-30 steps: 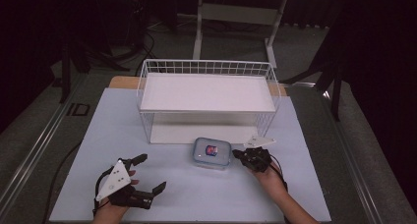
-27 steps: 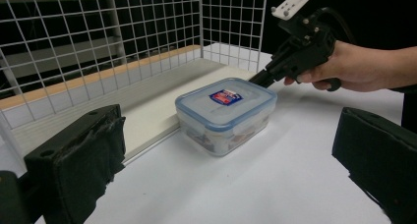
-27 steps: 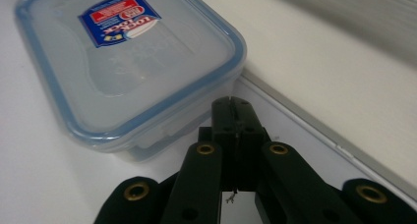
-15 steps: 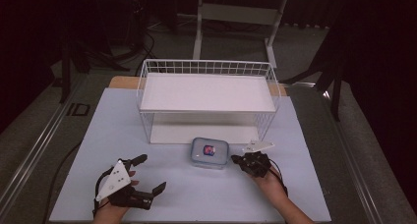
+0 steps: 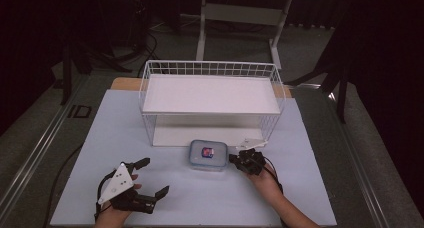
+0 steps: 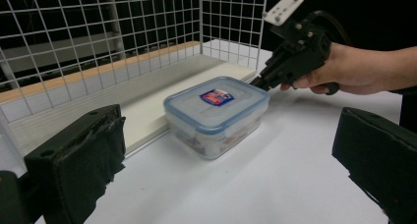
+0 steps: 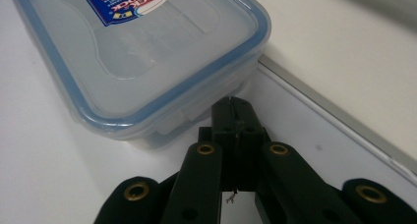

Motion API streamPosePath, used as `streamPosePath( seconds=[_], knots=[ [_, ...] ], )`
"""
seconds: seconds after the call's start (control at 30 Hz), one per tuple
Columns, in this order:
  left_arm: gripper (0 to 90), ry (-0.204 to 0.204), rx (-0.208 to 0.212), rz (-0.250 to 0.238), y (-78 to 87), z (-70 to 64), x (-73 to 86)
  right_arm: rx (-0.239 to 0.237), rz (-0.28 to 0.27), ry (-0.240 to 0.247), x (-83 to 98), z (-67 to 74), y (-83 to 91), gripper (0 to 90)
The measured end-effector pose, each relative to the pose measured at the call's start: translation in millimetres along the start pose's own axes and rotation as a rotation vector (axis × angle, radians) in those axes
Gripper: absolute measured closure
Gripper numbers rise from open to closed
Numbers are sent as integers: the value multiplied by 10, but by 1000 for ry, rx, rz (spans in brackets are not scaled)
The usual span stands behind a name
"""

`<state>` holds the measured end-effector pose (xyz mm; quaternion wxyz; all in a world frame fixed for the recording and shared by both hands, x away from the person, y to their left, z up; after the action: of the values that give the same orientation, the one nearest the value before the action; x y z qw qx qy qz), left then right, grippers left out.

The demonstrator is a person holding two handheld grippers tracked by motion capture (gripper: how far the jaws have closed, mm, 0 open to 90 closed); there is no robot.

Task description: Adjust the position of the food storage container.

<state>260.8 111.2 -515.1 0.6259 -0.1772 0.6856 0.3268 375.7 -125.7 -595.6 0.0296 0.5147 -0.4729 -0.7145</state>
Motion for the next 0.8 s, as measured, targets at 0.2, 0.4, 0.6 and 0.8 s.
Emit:
streamPosePath(
  seconds=[0.2,0.4,0.6,0.8],
  knots=[
    [3,4,6,12,-16,-9,24,-12,-7,9,-123,94,-138,900],
    [3,9,8,14,-21,-8,30,-30,-21,8,-175,144,-209,900],
    [4,18,9,27,-29,-2,45,-17,-27,8,-179,111,-207,900],
    [4,25,22,104,-65,30,103,-11,-62,-3,-139,88,109,816]
  ],
)
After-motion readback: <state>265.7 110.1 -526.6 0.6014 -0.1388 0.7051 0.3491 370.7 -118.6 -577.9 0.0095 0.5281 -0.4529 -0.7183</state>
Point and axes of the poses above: each handheld gripper's, and its own axes: y roughly backward along the jaws, x roughly out of its underside, z roughly to its left, the point moved 10 cm from there along -y, roughly forward along the jaws
